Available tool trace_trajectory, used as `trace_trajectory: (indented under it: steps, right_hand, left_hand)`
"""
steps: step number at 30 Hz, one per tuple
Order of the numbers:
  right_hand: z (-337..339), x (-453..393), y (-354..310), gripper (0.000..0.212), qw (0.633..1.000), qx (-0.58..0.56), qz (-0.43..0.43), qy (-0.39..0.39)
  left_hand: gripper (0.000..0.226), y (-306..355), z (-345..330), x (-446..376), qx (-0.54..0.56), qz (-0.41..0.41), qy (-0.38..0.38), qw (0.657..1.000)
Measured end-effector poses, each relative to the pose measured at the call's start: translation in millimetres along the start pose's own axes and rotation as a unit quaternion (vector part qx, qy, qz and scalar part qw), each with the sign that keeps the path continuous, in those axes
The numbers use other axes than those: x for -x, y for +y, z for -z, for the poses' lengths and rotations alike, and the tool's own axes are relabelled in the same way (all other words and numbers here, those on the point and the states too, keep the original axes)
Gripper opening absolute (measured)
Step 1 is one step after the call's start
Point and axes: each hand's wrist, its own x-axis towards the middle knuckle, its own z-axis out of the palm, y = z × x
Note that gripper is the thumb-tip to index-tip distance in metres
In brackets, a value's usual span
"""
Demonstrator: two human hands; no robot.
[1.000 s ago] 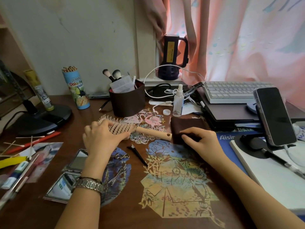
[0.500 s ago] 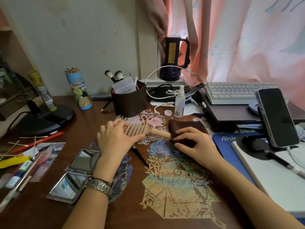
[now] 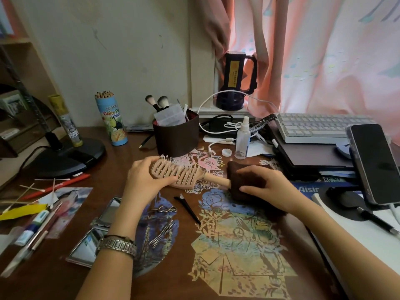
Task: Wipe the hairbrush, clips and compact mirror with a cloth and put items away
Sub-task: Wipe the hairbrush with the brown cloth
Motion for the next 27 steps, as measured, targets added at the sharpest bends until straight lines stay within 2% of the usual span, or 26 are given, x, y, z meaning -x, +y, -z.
trace_trajectory:
  steps: [3,11,27]
  right_hand:
    - [-8,2,5,0.039,1.0,0.017,-0.001,-0.001]
    - [-23,-3,2,0.039,0.996,0.063,0.034,0.043]
    - [-41,-20,-18,0.038,0.991,0.101,0.056,0.073]
  left_hand:
    - [0.067,-2,-3,-2,0.013,-0.009,-0.022,1.0]
    - [0.072,-3,-4,-3,0.003,-0.016,-0.018,1.0]
    - [0.069,6,-18,-2,-0.002,-0.06,-0.037,0.998]
